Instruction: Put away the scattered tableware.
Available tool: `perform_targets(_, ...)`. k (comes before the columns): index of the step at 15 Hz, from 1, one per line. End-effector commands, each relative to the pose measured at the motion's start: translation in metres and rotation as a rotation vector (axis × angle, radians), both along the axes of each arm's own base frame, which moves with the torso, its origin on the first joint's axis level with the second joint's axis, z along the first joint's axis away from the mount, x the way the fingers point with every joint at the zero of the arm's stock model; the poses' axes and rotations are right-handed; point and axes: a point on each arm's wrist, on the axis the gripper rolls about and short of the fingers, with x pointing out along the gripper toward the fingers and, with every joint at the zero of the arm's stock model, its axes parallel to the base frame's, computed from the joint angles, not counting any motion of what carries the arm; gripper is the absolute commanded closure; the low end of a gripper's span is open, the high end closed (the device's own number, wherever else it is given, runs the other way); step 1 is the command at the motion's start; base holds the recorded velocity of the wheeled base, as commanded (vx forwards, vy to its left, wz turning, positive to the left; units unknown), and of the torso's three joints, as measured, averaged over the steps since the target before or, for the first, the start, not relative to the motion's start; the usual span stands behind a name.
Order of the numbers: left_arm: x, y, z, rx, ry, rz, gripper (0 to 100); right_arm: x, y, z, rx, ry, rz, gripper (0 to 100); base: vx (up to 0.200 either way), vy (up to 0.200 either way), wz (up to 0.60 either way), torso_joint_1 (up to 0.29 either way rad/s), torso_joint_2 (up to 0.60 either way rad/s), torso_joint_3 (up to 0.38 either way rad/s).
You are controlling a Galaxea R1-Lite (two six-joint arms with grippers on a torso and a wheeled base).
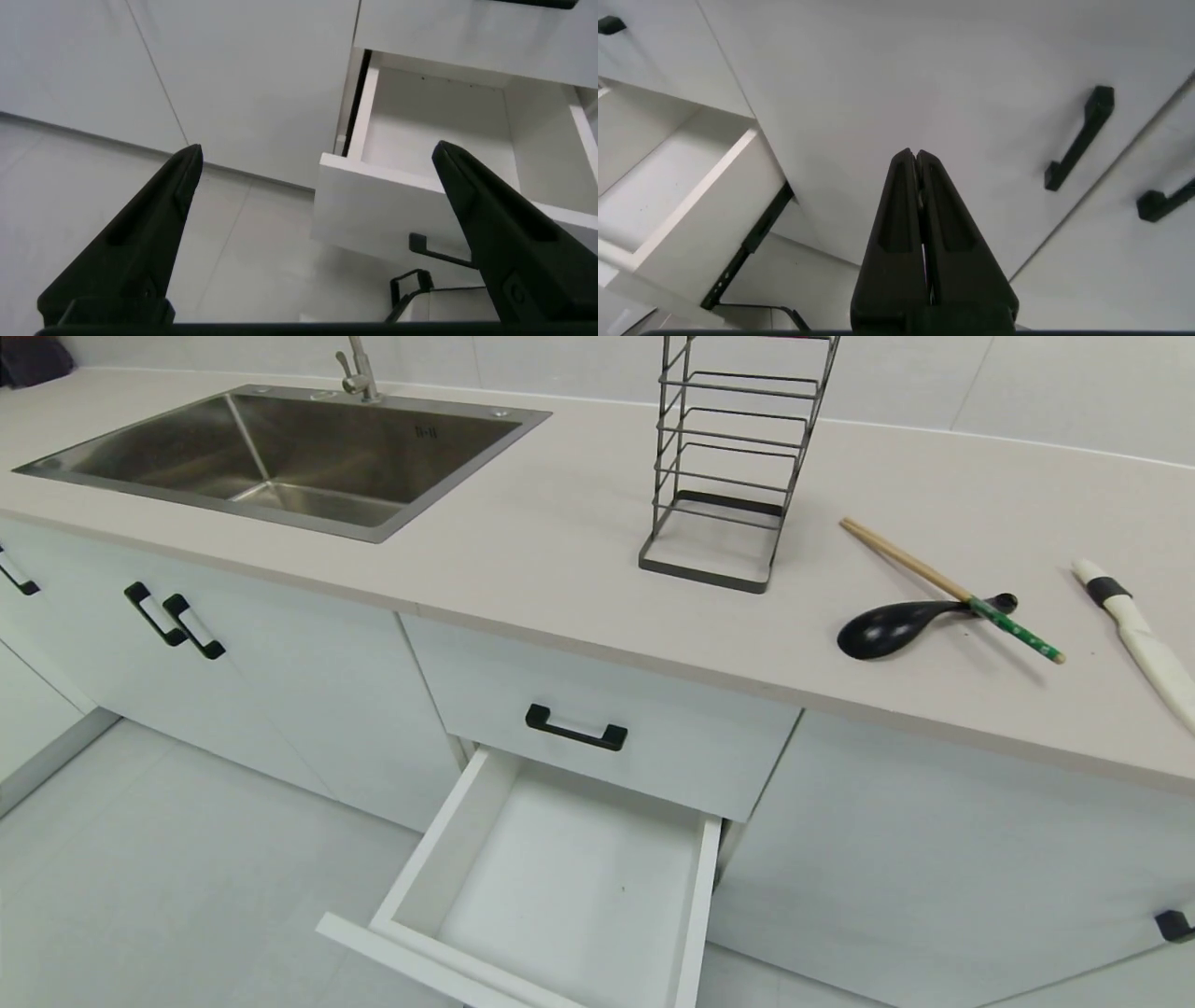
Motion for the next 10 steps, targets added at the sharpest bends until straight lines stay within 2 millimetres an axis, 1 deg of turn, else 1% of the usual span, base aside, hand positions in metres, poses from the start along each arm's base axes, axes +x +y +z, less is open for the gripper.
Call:
perform_targets(1,0.0001,0.0000,0.0001,-0.001,0.001,0.000,0,-0.0001,0.0000,0.0002,-0.002,-0.001,0.001,100,0.000,0.000,0.00,0.000,0.00,0.000)
perform_targets(6,0.0001,0.0000,0.0001,-0.001,0.001,0.000,0,-0.0001,0.0000,0.0002,-0.002,-0.001,-0.001,100,0.000,0.000,0.00,0.000,0.00,0.000)
perform_targets(8,0.0001,0.0000,0.0001,0.001,0.001,0.001,0,-0.0001,0.0000,0.0002,-0.002,-0.001,0.001,100,0.000,0.000,0.00,0.124,-0.26,-0.137)
perform_targets(10,0.0001,0.0000,0.0003,0.001,-0.001,0.000,0,0.0001,0.0000,-0.0002,-0.003,0.001,0.001,100,0.000,0.000,0.00,0.198,-0.41,-0.212)
